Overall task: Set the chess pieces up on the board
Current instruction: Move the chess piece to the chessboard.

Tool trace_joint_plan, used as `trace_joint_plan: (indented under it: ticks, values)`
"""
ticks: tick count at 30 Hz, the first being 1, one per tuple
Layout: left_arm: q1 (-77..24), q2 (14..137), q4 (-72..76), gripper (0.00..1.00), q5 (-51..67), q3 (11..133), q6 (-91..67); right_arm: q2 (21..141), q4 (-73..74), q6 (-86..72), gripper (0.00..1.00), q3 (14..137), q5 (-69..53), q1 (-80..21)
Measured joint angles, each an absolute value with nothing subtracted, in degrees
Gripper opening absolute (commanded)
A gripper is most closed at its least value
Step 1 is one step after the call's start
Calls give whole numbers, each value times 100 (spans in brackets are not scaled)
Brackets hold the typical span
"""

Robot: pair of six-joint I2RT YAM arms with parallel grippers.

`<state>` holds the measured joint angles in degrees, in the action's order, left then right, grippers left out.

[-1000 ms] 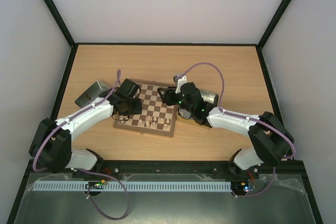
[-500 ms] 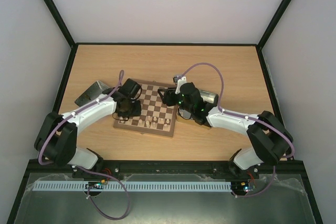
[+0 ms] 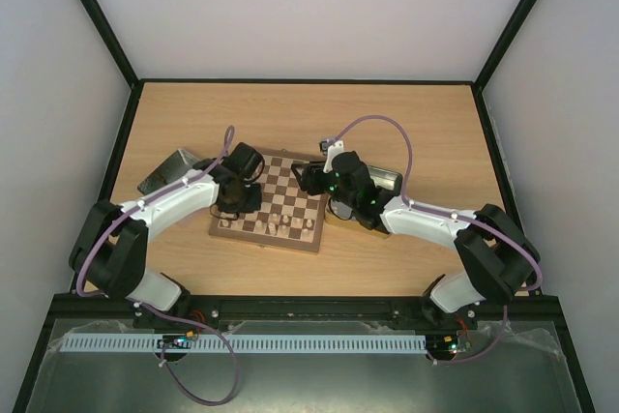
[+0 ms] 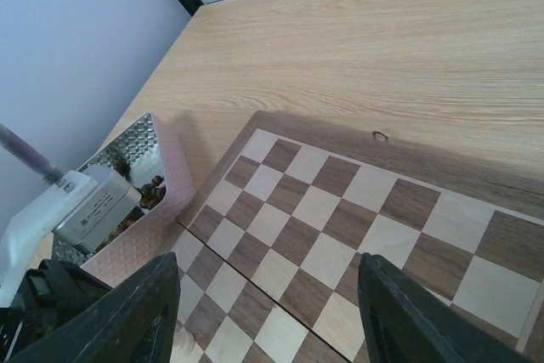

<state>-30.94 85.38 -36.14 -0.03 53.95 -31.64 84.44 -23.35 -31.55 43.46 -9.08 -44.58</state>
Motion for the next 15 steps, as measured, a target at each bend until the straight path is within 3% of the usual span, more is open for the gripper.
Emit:
trace_joint_plan:
  ticks: [15]
  values:
    - [-3485,8075,-4121,9,-3,5225,-3280,8523,-2331,-3221,56,4346,-1037,-4451]
